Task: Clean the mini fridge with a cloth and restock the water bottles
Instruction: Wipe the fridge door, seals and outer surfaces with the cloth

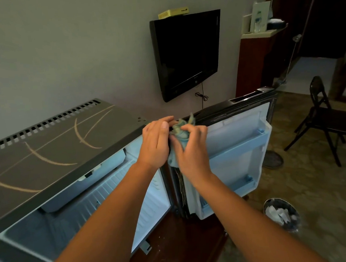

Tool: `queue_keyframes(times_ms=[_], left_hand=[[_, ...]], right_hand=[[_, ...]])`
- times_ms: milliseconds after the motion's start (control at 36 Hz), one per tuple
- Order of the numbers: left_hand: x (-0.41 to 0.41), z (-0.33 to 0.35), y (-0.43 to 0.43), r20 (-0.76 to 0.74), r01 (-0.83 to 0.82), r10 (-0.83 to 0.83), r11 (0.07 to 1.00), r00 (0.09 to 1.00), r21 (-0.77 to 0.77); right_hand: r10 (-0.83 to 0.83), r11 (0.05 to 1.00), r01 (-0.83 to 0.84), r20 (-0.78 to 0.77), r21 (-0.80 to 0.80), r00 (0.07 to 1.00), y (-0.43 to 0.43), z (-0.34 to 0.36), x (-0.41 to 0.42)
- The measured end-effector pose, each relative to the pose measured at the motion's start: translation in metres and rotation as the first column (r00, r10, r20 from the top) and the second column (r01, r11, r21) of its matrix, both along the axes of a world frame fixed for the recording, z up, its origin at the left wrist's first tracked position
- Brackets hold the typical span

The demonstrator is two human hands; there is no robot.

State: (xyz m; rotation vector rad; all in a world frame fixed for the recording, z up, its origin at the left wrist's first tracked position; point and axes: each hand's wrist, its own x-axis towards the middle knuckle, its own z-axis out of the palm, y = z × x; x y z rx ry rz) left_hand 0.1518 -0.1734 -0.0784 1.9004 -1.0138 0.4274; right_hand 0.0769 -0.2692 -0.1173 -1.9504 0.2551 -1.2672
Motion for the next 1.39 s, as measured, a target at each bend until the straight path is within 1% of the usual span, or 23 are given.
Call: queue_keyframes(times_ms=[28,83,222,278,361,444,528,583,667,694,750,833,861,917,972,1083,1139,1194,1222,1278,1333,1389], left_hand=[[0.003,-0.002,0.000,0.007,-0.008,0.008,1.000,1.000,0.009],[0.007,-0.003,0.001,0.033,-0.009,0.008,1.000,0.999,0.025],[0.010,-0.005,0.003,0.108,-0.001,-0.003,0.999,0.994,0.044],[0.013,-0.005,0.004,0.142,0.003,-0.010,0.999,0.990,0.048],[0.017,-0.003,0.007,0.193,0.024,-0.036,0.998,0.981,0.065],[0.022,-0.001,0.009,0.201,0.035,-0.053,0.995,0.978,0.092],[0.022,-0.004,0.008,0.202,0.042,-0.055,0.997,0.978,0.066],[0.019,-0.006,0.006,0.203,0.048,-0.055,0.998,0.978,0.042],[0.015,-0.007,0.005,0.184,0.054,-0.056,0.998,0.981,0.017],[0.014,-0.007,0.004,0.173,0.053,-0.055,0.998,0.983,0.016],[0.014,-0.005,0.003,0.148,0.051,-0.053,0.999,0.988,0.016],[0.017,-0.005,0.004,0.122,0.038,-0.039,0.999,0.992,0.015],[0.018,-0.005,0.005,0.117,0.031,-0.033,0.999,0.993,0.020],[0.019,-0.006,0.006,0.117,0.024,-0.026,1.000,0.993,0.013],[0.018,-0.007,0.006,0.119,0.026,-0.026,1.000,0.993,-0.003],[0.015,-0.005,0.004,0.121,0.036,-0.034,0.999,0.992,-0.011],[0.011,-0.004,0.002,0.122,0.037,-0.034,0.999,0.992,-0.018],[0.010,-0.004,-0.001,0.125,0.024,-0.021,1.000,0.992,-0.020],[0.010,-0.004,-0.002,0.126,0.015,-0.012,1.000,0.992,-0.018],[0.011,-0.003,-0.002,0.124,0.001,0.001,1.000,0.992,-0.014],[0.011,-0.003,-0.001,0.120,-0.002,0.004,1.000,0.993,-0.016],[0.009,-0.003,-0.002,0.110,0.001,0.001,1.000,0.994,-0.017]], right_hand=[[0.008,0.999,-0.008,-0.011,-0.047,1.000,0.000,-0.002,0.000],[-0.008,0.997,0.007,-0.021,-0.071,1.000,-0.006,-0.001,-0.002],[-0.091,0.994,0.089,0.029,0.064,0.995,-0.029,0.002,-0.007],[-0.091,0.993,0.087,0.051,0.077,0.995,-0.029,0.002,-0.006],[-0.044,0.996,0.039,0.057,0.080,0.997,-0.015,0.001,-0.003],[-0.016,1.000,0.016,0.027,-0.006,1.000,0.001,-0.002,-0.001],[-0.025,0.997,0.024,-0.009,-0.076,1.000,0.000,-0.001,-0.001],[-0.057,0.998,0.057,0.004,-0.020,0.998,-0.009,0.002,-0.004],[-0.147,0.979,0.139,0.044,0.151,0.988,-0.025,0.006,-0.006],[-0.160,0.975,0.149,0.057,0.164,0.985,-0.026,0.007,-0.006],[-0.115,0.988,0.108,0.060,0.109,0.992,-0.019,0.007,-0.005],[-0.010,0.998,0.009,-0.021,-0.057,1.000,0.002,0.004,-0.003],[-0.006,0.996,0.003,-0.033,-0.092,0.999,0.006,0.002,-0.002],[-0.020,0.994,0.017,-0.032,-0.106,0.999,0.006,0.001,0.000],[-0.047,0.997,0.046,-0.021,-0.057,0.999,0.000,0.002,-0.001],[-0.147,0.978,0.137,0.057,0.157,0.987,-0.023,0.004,-0.002],[-0.159,0.972,0.144,0.065,0.185,0.985,-0.026,0.007,-0.002],[-0.135,0.980,0.124,0.064,0.157,0.989,-0.021,0.007,0.000],[-0.095,0.989,0.088,0.048,0.122,0.994,-0.015,0.006,0.000],[-0.016,1.000,0.016,-0.024,-0.003,1.000,-0.005,0.002,0.001],[-0.022,0.994,0.014,-0.073,-0.110,0.997,-0.002,-0.002,0.000],[-0.068,0.993,0.060,-0.073,-0.106,0.995,-0.008,0.001,-0.003]])
